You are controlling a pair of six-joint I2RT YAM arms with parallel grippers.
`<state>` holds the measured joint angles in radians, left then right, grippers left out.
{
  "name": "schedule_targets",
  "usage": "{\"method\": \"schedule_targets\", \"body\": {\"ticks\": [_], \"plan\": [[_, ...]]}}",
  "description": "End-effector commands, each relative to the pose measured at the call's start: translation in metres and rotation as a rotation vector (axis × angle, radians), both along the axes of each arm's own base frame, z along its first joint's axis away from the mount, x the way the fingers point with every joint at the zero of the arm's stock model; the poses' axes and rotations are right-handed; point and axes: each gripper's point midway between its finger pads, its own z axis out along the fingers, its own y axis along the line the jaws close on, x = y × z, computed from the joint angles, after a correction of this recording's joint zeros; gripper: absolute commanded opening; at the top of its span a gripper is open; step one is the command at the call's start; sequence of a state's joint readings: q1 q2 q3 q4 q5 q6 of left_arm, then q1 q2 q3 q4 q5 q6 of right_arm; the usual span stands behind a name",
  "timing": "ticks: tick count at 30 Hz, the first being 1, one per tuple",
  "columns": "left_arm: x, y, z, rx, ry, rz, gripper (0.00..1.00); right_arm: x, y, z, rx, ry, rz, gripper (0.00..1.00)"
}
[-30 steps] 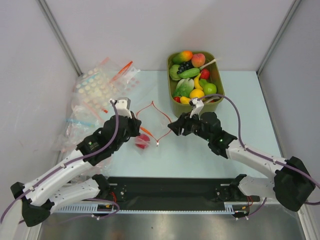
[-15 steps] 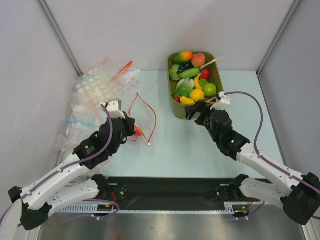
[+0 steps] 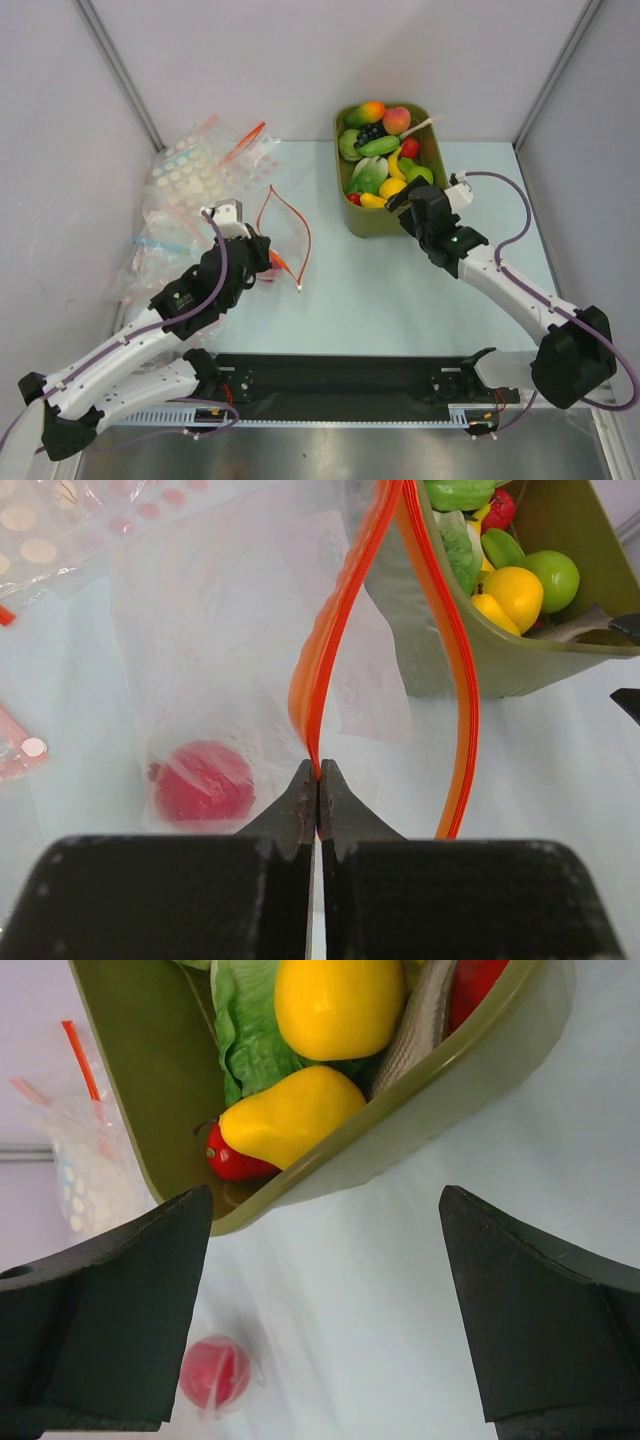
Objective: Place the food in the zip-top bag and seal the zipper
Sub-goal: Move the bin to the center of the board.
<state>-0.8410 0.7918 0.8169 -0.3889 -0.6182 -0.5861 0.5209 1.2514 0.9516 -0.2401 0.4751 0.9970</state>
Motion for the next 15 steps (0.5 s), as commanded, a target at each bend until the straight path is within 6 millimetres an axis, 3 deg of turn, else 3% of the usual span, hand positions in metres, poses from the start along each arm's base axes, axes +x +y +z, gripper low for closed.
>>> {"method": "schedule_targets", "body": {"ticks": [1, 3, 9, 12, 15], "plan": [[0.006, -0.003, 0.006, -0.036, -0.016, 0.019, 0.01, 0.011, 0.002, 0.004, 0.081, 0.041, -0.074, 1.0], [0.006, -0.004, 0.005, -0.033, -0.011, 0.015, 0.0, 0.017, 0.003, -0.001, 0.11, 0.062, -0.101, 1.0], [0.005, -0.004, 0.007, -0.035, -0.019, 0.012, 0.0, 0.029, -0.004, -0.039, 0.128, 0.188, -0.204, 0.97], [0.004, -0.005, 0.008, -0.041, -0.02, 0.003, 0.0, 0.025, -0.013, -0.049, 0.149, 0.202, -0.257, 0.86], [0.004, -0.005, 0.008, -0.043, -0.023, 0.003, 0.0, 0.024, -0.014, -0.038, 0.181, 0.138, -0.244, 0.58]]}}
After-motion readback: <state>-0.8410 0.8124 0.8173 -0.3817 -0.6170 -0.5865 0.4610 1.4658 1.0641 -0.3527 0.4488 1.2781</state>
